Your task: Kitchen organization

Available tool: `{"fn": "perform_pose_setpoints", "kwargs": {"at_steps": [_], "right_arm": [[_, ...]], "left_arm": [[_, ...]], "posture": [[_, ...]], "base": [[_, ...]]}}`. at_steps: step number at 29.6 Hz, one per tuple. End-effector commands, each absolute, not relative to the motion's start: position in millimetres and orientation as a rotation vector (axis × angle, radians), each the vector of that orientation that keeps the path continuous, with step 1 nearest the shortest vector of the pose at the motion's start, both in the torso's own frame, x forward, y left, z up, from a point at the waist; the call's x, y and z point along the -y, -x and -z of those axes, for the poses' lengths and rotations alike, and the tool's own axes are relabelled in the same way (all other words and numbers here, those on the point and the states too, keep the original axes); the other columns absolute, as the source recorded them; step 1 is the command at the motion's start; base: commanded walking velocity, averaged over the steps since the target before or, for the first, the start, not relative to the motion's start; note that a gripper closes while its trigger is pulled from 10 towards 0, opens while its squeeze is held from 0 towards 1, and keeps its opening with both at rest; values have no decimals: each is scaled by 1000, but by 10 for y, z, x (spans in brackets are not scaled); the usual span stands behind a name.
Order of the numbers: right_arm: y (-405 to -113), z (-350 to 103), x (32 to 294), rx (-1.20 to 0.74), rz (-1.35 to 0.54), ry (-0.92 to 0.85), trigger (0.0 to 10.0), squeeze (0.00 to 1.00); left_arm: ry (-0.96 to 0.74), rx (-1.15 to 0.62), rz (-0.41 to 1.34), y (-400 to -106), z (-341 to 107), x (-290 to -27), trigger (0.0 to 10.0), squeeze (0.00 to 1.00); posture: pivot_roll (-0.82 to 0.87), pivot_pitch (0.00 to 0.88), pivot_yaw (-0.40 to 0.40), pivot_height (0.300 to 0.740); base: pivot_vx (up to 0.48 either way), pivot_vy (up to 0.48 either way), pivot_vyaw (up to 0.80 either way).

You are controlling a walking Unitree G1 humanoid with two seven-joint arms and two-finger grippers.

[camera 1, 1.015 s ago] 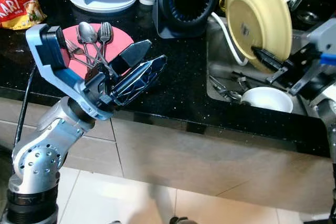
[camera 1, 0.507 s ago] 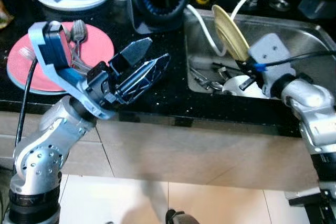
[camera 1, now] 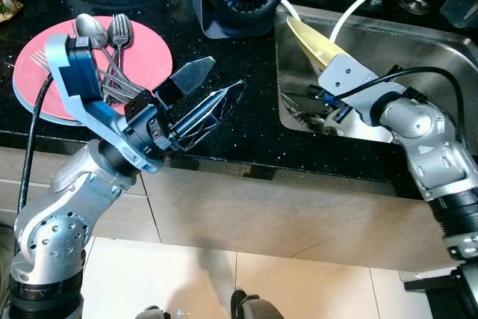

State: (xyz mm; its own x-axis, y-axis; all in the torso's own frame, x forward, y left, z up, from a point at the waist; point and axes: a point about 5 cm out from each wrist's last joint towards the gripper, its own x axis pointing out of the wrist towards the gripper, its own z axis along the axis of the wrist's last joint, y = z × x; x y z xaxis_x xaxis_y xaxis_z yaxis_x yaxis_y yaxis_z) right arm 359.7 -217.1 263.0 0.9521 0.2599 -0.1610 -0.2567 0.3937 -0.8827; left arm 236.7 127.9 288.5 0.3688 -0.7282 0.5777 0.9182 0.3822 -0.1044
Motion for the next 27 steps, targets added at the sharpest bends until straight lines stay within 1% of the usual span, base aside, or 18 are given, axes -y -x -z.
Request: {"fn": "perform_pose_setpoints", "kwargs": {"at_steps": [1,6,11,16,21,27], "right_arm": [[-3588,-2584,2226,-59,-388,1185,10000,0],[-3573,-2591,2252,-109,-467,1240,10000,0],[-3607,-2603,2287,-159,-490,1291,10000,0],[-3730,-2619,2275,-200,-459,1276,10000,0],[-3827,-2687,2310,-203,-378,1265,10000,0],[-3902,-2627,2305,-243,-358,1317,10000,0]], "left_arm": [[427,474,1121,-2309,-2873,-1230,10000,0],[430,469,1118,-2292,-2863,-1215,10000,0],[436,468,1115,-2268,-2868,-1204,10000,0],[435,477,1108,-2225,-2916,-1197,10000,0],[437,476,1106,-2202,-2924,-1185,10000,0],[442,473,1107,-2152,-2950,-1155,10000,0]], "posture": [[66,238,-118,740],[60,252,-126,740],[54,268,-130,740],[48,295,-140,740],[48,311,-143,740],[50,343,-145,740]], "base": [[0,0,0],[0,0,0],[0,0,0],[0,0,0],[0,0,0],[0,0,0]]}}
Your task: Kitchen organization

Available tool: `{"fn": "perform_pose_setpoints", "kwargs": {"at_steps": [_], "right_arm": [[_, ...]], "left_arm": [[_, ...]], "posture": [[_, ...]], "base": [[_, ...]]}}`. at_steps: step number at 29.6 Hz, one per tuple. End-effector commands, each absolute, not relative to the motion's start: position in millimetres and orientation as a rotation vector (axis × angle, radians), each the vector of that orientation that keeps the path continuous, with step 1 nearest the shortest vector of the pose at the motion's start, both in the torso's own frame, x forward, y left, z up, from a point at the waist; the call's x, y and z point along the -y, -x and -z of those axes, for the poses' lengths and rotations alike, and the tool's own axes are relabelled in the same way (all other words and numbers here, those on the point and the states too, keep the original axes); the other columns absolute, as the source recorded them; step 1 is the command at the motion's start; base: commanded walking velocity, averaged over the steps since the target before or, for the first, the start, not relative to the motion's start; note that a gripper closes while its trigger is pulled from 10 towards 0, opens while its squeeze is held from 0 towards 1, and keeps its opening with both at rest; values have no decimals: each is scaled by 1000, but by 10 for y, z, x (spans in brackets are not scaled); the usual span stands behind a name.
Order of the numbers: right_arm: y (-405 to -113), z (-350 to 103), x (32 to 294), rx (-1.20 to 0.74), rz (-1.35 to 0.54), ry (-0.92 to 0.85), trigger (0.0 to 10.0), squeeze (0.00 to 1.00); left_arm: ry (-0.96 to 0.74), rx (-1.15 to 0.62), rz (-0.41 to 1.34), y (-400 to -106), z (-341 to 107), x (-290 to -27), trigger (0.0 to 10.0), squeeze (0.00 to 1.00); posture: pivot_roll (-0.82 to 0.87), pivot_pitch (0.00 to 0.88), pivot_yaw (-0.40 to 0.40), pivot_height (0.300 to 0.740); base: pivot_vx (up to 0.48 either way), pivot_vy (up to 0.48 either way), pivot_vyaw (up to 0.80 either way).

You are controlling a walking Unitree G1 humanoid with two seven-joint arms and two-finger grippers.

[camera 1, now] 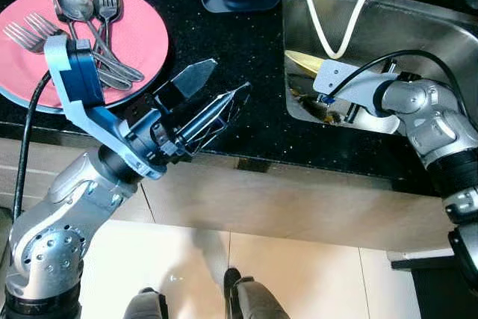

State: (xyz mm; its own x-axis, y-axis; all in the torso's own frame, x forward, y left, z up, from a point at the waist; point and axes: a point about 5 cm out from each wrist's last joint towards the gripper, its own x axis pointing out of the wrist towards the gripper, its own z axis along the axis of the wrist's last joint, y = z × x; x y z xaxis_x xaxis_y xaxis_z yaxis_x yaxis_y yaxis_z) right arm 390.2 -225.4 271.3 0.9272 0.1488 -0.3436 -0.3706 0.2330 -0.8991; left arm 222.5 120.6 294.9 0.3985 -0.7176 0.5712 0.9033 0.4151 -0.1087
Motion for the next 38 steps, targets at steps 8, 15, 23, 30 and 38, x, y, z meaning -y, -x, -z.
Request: {"fn": "perform_pose_setpoints", "kwargs": {"at_steps": [8,15,23,30,38], "right_arm": [[-3971,-2581,2421,-326,-277,1457,10000,0],[-3993,-2652,2487,-306,-216,1468,10000,1000],[-4002,-2779,2437,-217,-242,1356,10000,812],[-3977,-2892,2366,-133,-332,1135,10000,0],[-3709,-3363,2255,141,-567,754,10000,0]], "left_arm": [[447,470,1106,-2111,-2985,-1148,10000,0],[455,466,1108,-2091,-2997,-1134,10000,0],[453,472,1115,-2097,-3020,-1119,10000,0],[441,484,1121,-2115,-3043,-1126,10000,0],[409,520,1133,-2172,-3103,-1156,10000,0]], "posture": [[50,366,-147,740],[46,372,-147,740],[50,354,-143,740],[53,327,-136,740],[70,268,-118,740]], "base": [[0,0,0],[0,0,0],[0,0,0],[0,0,0],[0,0,0]]}}
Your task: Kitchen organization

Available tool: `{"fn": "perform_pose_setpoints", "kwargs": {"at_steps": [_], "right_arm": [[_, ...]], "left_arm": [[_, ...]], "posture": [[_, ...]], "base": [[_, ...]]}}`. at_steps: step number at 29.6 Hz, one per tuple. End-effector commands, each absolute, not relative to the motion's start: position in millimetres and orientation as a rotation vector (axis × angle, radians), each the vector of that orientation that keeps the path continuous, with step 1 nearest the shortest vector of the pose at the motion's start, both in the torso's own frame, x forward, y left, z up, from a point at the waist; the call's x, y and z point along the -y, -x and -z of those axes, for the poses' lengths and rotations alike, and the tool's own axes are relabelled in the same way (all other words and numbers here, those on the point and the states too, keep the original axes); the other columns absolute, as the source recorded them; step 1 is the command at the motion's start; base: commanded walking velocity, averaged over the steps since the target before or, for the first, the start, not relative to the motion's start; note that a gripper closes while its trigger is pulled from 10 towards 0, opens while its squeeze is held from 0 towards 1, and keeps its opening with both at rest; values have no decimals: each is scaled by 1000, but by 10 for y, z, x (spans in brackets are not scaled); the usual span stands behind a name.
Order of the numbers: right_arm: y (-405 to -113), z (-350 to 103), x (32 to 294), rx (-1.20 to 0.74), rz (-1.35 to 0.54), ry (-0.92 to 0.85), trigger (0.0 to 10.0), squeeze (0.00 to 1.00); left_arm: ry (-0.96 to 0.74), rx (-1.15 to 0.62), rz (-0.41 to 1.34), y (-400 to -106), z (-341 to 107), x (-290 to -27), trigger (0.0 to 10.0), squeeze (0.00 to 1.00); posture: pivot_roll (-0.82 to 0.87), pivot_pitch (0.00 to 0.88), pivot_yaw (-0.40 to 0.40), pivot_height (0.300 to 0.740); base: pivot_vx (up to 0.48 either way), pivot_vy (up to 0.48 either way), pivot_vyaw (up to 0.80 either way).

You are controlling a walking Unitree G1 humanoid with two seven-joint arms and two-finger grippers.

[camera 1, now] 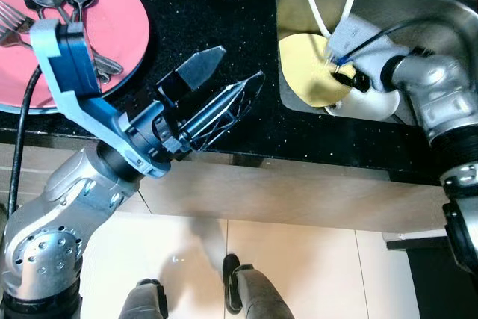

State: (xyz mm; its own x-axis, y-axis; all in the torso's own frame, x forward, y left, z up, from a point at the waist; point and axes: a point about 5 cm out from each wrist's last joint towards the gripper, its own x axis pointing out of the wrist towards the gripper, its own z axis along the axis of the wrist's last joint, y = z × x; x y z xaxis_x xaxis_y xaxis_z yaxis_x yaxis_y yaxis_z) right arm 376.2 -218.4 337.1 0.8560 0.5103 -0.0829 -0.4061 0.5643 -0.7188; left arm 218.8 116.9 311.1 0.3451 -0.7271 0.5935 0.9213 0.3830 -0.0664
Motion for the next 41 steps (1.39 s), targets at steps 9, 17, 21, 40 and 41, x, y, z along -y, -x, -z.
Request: {"fn": "perform_pose_setpoints", "kwargs": {"at_steps": [9,17,21,40,41], "right_arm": [[-3417,-3428,2214,360,-731,474,10000,0],[-3035,-3245,1966,630,-968,80,10000,0],[-2919,-3177,1793,712,-1042,-58,10000,0],[-2578,-2477,1204,510,-1383,-392,10000,0],[-2567,-2399,1151,472,-1399,-397,10000,0]], "left_arm": [[377,545,1128,-2212,-3138,-1207,10000,0],[333,575,1133,-2285,-3175,-1255,10000,0],[328,582,1140,-2303,-3193,-1249,10000,0],[256,484,1011,-2616,-2897,-1163,10000,0],[238,476,985,-2639,-2878,-1186,10000,0]], "posture": [[88,218,-110,740],[122,161,-86,740],[127,146,-75,740],[139,83,-67,740],[144,86,-67,740]], "base": [[0,0,0],[0,0,0],[0,0,0],[0,0,0],[0,0,0]]}}
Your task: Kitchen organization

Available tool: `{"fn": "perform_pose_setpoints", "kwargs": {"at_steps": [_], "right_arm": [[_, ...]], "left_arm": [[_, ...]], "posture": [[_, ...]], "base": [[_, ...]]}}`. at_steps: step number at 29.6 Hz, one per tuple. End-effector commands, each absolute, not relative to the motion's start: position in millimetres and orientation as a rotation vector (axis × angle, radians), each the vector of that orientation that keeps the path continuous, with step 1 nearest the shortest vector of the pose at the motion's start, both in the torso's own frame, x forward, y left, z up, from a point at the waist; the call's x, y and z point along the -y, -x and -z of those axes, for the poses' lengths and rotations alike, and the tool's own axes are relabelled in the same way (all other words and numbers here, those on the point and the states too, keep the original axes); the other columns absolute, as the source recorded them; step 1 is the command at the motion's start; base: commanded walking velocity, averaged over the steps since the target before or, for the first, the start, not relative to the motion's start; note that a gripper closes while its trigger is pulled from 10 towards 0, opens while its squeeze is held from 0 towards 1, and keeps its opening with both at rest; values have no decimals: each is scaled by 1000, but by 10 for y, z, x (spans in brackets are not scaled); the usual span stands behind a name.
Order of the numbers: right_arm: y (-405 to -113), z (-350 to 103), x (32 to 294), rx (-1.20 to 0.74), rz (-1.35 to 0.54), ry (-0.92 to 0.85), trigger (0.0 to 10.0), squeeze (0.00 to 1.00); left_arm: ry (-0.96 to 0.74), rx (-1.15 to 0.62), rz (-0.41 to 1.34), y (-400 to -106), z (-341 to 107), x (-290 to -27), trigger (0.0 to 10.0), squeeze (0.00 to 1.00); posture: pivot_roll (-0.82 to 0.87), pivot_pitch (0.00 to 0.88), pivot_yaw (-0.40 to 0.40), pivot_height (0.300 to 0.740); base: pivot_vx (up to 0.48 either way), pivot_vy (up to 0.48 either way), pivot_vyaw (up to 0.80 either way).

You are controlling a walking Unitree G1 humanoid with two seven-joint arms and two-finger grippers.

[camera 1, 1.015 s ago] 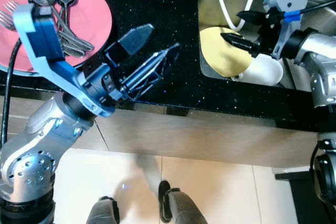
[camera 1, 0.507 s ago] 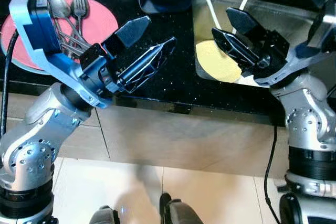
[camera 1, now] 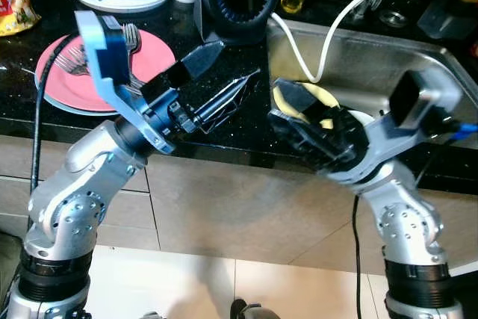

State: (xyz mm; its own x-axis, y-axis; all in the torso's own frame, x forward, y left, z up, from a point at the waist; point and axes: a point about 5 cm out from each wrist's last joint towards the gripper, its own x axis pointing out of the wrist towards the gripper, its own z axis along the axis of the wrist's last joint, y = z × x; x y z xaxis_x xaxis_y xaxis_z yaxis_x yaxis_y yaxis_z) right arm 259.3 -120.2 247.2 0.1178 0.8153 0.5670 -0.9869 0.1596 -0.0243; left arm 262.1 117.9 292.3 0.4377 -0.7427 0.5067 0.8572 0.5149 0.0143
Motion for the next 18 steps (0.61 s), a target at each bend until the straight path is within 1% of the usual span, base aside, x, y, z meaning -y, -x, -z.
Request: {"fn": "perform_pose_setpoints", "kwargs": {"at_steps": [1,2,3,6,7,8,11,12,14,17,18], "right_arm": [[-2558,-2336,1116,442,-1413,-401,10000,0],[-2558,-2336,1116,442,-1413,-401,10000,0],[-2529,-2236,1066,388,-1439,-404,10000,0],[-2517,-2191,1050,361,-1449,-399,10000,0],[-2524,-2098,1022,305,-1445,-368,10000,0],[-2524,-2098,1022,305,-1445,-368,10000,0],[-2537,-1839,954,167,-1426,-276,10000,0],[-2537,-1839,954,167,-1426,-276,10000,0],[-2541,-1768,933,132,-1415,-257,10000,0],[-2544,-1743,926,120,-1410,-248,10000,0],[-2550,-1713,917,105,-1404,-237,10000,0]], "left_arm": [[212,466,963,-2655,-2862,-1207,10000,0],[212,466,963,-2655,-2862,-1207,10000,0],[160,448,927,-2672,-2833,-1245,10000,0],[122,438,912,-2678,-2815,-1264,10000,0],[31,413,882,-2683,-2773,-1309,10000,0],[31,413,882,-2683,-2773,-1309,10000,0],[-172,381,730,-2724,-2754,-1556,10000,0],[-172,381,730,-2724,-2754,-1556,10000,0],[-253,390,641,-2755,-2808,-1678,10000,0],[-290,394,606,-2767,-2834,-1721,10000,0],[-346,395,555,-2790,-2870,-1784,10000,0]], "posture": [[146,84,-68,740],[146,84,-68,740],[152,82,-64,740],[157,80,-62,740],[160,79,-60,740],[160,79,-60,740],[170,78,-58,740],[170,78,-58,740],[171,79,-59,740],[171,79,-59,740],[177,82,-60,740]], "base": [[0,0,0],[0,0,0],[0,0,0],[0,0,0],[0,0,0],[0,0,0],[0,0,0],[0,0,0],[0,0,0],[0,0,0],[0,0,0]]}}
